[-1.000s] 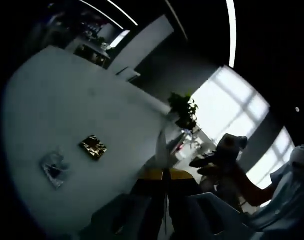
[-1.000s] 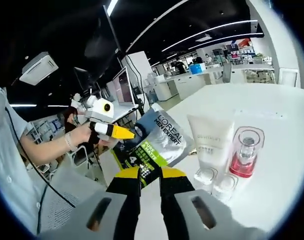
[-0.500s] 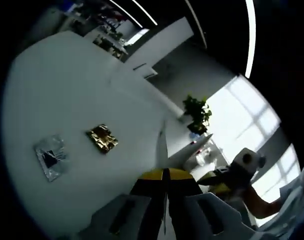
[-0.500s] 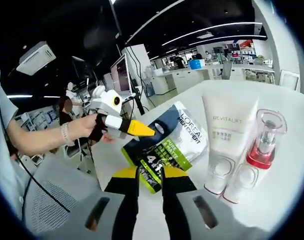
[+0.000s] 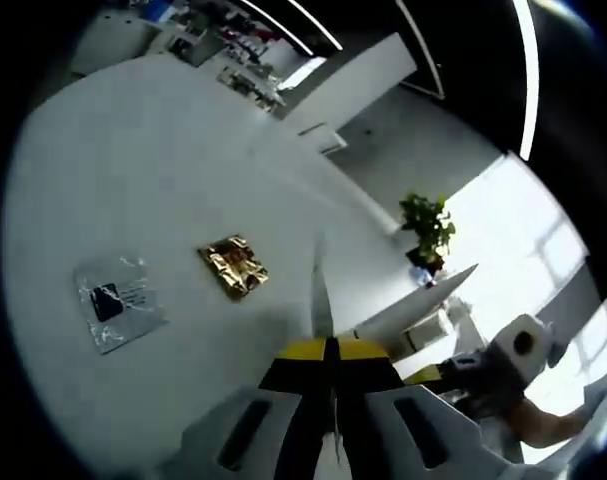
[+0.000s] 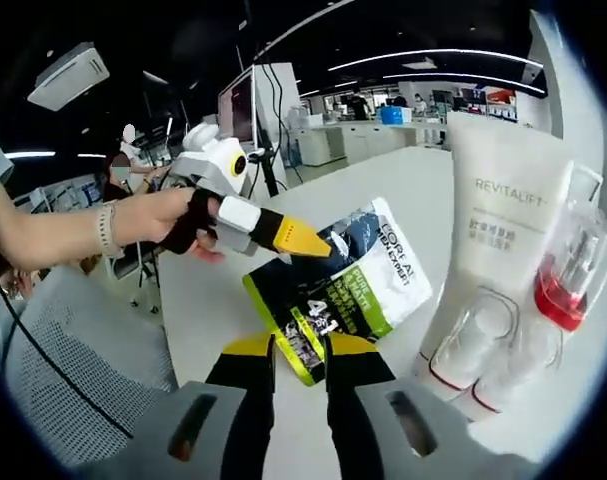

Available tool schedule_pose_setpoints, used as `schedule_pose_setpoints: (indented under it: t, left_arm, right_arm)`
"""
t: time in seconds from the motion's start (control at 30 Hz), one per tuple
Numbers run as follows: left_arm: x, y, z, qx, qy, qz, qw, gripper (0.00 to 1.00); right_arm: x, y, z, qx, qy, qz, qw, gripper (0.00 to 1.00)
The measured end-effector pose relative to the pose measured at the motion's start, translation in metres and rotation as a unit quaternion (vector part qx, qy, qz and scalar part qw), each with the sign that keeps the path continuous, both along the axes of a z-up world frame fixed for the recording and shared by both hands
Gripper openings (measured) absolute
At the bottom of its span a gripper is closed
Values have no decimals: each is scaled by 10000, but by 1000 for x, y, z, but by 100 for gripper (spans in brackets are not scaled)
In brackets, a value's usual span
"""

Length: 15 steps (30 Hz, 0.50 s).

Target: Arrange the skincare products in the storage area until every visible bottle or jar stands upright without overlapping.

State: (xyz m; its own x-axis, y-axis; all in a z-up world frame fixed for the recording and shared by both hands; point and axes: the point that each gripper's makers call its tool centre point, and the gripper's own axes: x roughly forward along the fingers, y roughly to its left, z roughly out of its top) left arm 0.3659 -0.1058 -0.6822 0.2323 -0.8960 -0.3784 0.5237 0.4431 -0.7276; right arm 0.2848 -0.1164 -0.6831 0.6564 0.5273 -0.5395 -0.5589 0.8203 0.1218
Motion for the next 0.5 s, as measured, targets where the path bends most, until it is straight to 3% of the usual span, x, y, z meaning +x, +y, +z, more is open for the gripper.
schedule_pose_setpoints:
  t: [0.2, 0.5]
  left_arm:
    - [2, -5, -7, 101, 65, 140, 9998, 0]
    - [-1, -10, -15, 204, 127, 339, 9991, 0]
  right_arm:
    - [4, 4, -11, -244, 44, 117, 9996, 20]
    - [7, 2, -35, -969, 119, 306, 9948, 24]
